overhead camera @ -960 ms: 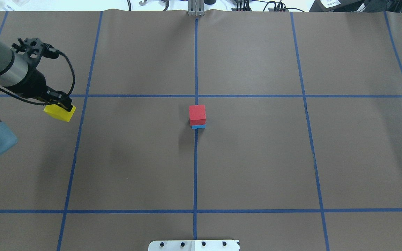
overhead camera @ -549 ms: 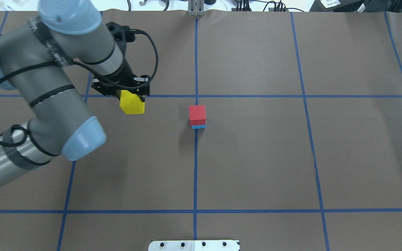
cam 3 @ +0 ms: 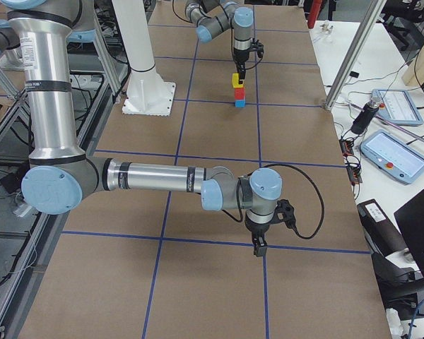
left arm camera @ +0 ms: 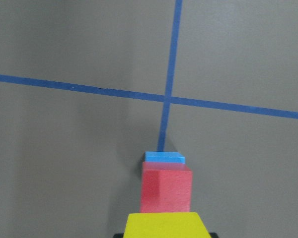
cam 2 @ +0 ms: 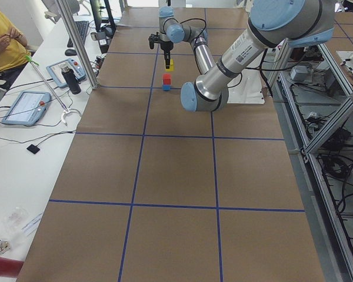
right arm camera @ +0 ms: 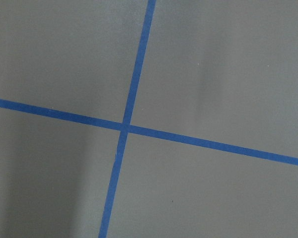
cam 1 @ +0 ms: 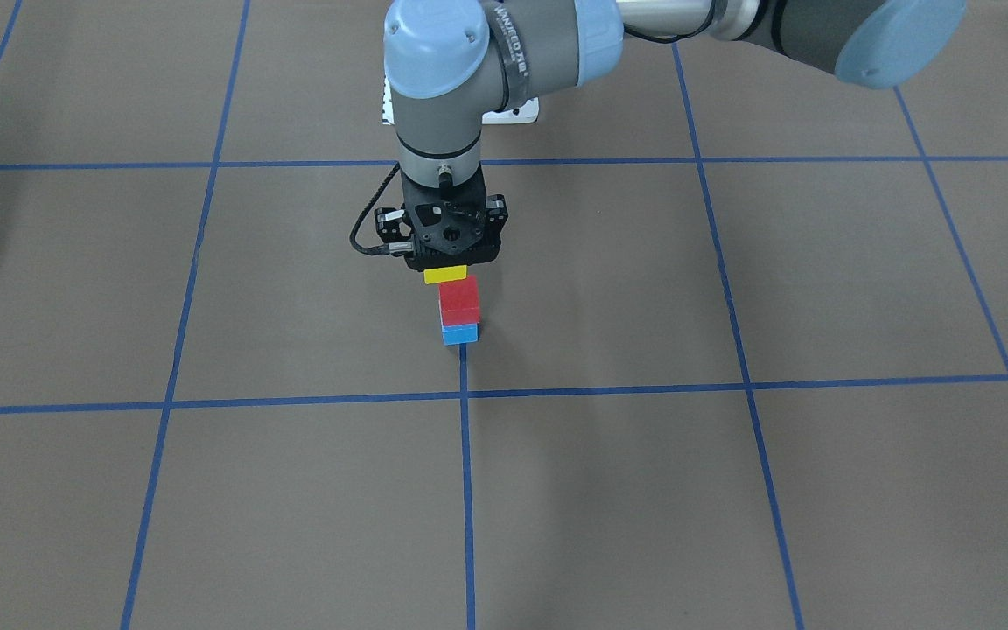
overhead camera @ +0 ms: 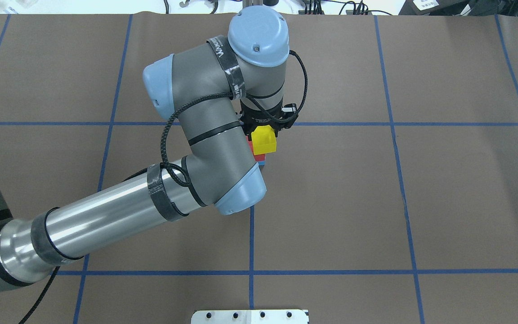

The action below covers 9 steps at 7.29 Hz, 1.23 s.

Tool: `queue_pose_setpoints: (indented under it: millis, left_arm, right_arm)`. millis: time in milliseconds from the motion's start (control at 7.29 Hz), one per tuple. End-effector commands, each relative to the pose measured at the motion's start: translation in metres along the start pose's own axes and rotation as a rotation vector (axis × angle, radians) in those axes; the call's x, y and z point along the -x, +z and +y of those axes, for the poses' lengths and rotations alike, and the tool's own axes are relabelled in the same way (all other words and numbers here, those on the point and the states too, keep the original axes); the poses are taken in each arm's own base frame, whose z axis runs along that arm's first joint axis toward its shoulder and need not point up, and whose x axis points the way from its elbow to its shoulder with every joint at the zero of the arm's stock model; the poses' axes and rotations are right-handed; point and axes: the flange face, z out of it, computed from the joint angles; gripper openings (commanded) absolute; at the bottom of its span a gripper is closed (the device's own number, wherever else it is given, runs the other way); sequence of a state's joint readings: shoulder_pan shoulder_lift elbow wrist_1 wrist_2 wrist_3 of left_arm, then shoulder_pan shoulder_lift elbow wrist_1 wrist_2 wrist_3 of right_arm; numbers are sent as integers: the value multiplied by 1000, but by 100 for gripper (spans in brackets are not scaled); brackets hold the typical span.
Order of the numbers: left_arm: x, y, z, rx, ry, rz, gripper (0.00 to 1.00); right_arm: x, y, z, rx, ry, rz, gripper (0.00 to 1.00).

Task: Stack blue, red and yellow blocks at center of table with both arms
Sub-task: 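Lift and carry the yellow cube over the red cube, then lower the yellow cube onto the red cube and open the left gripper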

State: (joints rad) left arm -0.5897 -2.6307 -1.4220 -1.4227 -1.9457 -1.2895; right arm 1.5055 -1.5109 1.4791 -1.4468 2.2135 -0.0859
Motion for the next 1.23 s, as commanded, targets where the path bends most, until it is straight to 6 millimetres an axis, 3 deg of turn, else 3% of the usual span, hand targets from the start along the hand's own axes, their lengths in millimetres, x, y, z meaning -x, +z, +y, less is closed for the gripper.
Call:
queue_pose_setpoints:
  millis: [0,549,1097]
  left_arm:
    - [-4,23,-7,-15,7,-10,0]
    - [14,27,-21,-27,31,-28,0]
    - [15,21,-15,-25,38,-16,0]
  right_arm:
    - [0,0,0,0,0,0,100]
    - [0,0,0,2,0,0,100]
    - [0,0,0,2,0,0,100]
